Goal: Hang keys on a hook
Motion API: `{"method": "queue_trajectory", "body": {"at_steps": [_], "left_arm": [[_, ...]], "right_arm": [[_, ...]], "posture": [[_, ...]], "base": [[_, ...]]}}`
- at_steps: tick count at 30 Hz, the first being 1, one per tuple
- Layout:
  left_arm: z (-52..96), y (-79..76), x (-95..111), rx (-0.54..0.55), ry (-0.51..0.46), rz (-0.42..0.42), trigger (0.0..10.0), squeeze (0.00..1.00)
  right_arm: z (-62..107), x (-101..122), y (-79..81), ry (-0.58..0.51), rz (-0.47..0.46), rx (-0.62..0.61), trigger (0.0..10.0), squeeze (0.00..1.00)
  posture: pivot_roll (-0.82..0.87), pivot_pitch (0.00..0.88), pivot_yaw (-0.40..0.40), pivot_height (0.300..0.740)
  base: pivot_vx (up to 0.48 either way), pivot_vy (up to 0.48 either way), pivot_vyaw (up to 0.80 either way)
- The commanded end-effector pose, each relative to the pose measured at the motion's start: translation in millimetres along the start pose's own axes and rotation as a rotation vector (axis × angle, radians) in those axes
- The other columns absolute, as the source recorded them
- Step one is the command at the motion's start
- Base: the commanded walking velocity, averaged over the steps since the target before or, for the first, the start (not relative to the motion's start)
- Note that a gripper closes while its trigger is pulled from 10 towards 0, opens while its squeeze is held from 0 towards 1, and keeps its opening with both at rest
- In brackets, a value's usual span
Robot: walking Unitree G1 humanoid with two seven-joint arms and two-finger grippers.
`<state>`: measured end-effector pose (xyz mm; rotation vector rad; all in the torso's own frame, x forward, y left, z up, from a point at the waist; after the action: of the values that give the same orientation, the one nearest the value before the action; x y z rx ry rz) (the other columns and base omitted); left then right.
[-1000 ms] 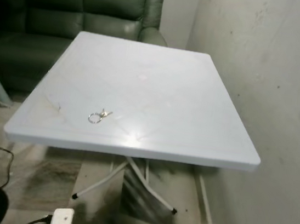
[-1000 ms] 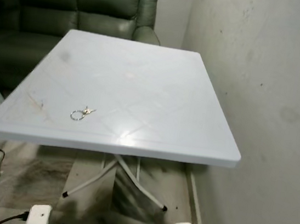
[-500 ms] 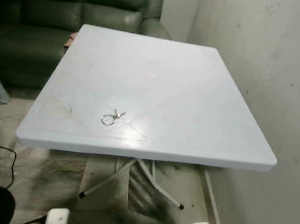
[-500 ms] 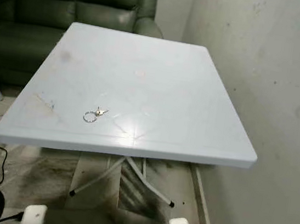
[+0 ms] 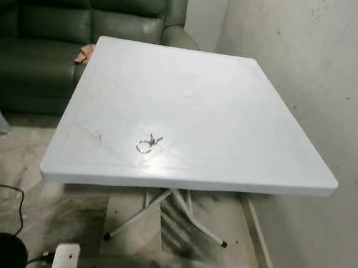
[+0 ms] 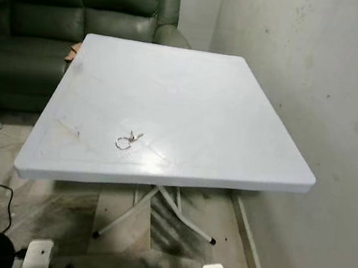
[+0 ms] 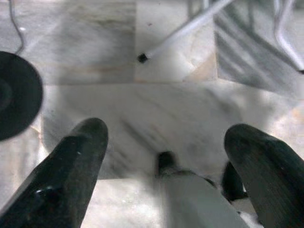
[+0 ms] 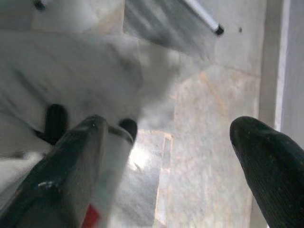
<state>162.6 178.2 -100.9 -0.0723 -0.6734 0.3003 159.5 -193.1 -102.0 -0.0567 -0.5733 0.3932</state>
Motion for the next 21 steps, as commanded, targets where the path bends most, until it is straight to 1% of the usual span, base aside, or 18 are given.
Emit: {"method": "queue_trajectory", "body": {"at_steps": [1,6,8,15,19,21], "left_arm": [[1.8,12.4,-0.4,0.03,0.009,-0.007,10.0,0.0],[2.1,13.7,-0.5,0.038,0.006,0.012,10.0,0.0],[2.2,14.2,-0.2,0.042,0.003,-0.008,10.0,0.0],[2.6,15.9,0.2,0.045,-0.003,-0.005,10.0,0.0],[2.9,16.4,1.9,0.037,-0.017,-0.03,10.0,0.0],[3.3,16.5,4.4,0.026,-0.042,-0.056,10.0,0.0]], "right_arm": [[-2.3,8.7,3.5,-0.026,-0.016,0.003,10.0,0.0],[-2.1,7.8,4.4,-0.024,-0.019,0.004,10.0,0.0],[-2.1,7.5,4.6,-0.023,-0.021,0.004,10.0,0.0],[-2.2,7.5,5.6,-0.025,-0.025,0.006,10.0,0.0],[-2.2,8.7,5.6,-0.034,-0.025,0.006,10.0,0.0],[-2.4,12.9,2.3,-0.057,-0.024,0.0,10.0,0.0]], "posture": [[-0.05,0.0,-0.025,0.74],[-0.05,0.0,-0.024,0.74],[-0.05,0.0,-0.023,0.74],[-0.05,0.0,-0.02,0.74],[-0.05,0.0,-0.019,0.74],[-0.05,0.0,-0.02,0.74]], "base": [[0.0,0.394,0.0],[0.0,0.385,0.0],[0.0,0.0,0.0],[0.0,0.0,0.0],[0.0,0.0,0.0],[0.0,0.0,0.0]]}}
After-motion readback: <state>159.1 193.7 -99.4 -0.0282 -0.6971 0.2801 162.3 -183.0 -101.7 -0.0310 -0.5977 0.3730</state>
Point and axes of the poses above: a point about 5 cm out from each wrist's last joint towards the gripper, its own z axis pointing back from the gripper into the wrist, its own x axis along the axis of the wrist's last joint, y = z × x, the point moved 1 cm from there along -z, pointing out of the wrist towards the gripper, and after that the axes turned 10 degrees about z, right-handed, at the moved point
